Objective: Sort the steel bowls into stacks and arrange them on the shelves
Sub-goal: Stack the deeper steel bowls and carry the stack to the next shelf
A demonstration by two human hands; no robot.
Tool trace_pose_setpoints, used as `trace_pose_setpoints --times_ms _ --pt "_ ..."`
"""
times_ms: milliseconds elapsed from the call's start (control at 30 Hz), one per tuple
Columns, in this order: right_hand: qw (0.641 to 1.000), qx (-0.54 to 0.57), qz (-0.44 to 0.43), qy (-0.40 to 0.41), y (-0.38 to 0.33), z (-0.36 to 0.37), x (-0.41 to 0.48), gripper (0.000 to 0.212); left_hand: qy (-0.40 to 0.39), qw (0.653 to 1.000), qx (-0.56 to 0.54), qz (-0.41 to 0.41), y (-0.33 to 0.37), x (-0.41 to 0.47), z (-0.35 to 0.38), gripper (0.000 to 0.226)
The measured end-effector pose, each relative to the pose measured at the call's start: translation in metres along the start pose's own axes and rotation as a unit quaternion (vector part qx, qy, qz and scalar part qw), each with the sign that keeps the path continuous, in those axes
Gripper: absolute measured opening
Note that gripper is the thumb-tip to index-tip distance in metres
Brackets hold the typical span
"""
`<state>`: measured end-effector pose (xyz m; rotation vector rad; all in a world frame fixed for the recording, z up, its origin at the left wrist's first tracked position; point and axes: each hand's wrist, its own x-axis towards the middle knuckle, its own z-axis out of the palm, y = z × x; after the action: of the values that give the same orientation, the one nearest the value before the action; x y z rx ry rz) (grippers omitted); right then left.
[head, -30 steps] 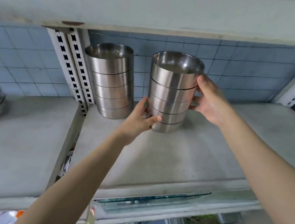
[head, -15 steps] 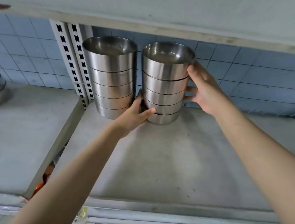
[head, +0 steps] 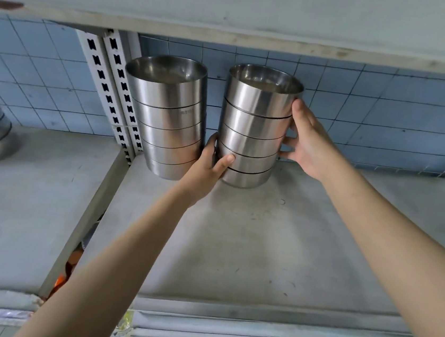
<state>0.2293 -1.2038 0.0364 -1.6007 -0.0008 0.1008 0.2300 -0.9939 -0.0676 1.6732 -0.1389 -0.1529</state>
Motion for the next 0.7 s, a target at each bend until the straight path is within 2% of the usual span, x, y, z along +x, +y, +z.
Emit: trace_pose_setpoints --times_ms 100,267,367,400,467,567,700 --pt "1.000 -0.001 0.011 0.008 -0.001 0.001 0.002 0.085 0.003 1.000 -0.002 0.003 0.004 -0.002 0.001 0.085" --pt "1.000 0.004 0.014 -0.002 -0.002 -0.002 0.004 0.063 0.015 1.000 -0.002 0.001 0.007 -0.003 0.003 0.064" --pt "1.000 -0.005 0.013 -0.007 -0.003 -0.003 0.002 0.057 0.013 1.000 0.006 0.013 0.005 -0.007 0.005 0.072" --pt "1.000 -0.010 0.013 -0.008 -0.004 -0.004 0.002 0.057 0.009 1.000 0.020 0.019 0.008 -0.010 0.006 0.077" --pt "1.000 -0.021 0.008 -0.008 -0.006 -0.002 0.000 0.053 0.010 0.996 0.072 0.045 0.011 -0.014 0.008 0.072" --pt "0.999 -0.039 -0.009 -0.013 -0.010 0.001 -0.002 0.035 0.037 0.989 0.126 0.071 0.010 -0.013 0.006 0.061" --pt "0.995 -0.079 -0.056 -0.016 -0.012 -0.005 -0.004 0.048 0.022 0.983 0.158 0.091 0.011 -0.009 0.002 0.068"
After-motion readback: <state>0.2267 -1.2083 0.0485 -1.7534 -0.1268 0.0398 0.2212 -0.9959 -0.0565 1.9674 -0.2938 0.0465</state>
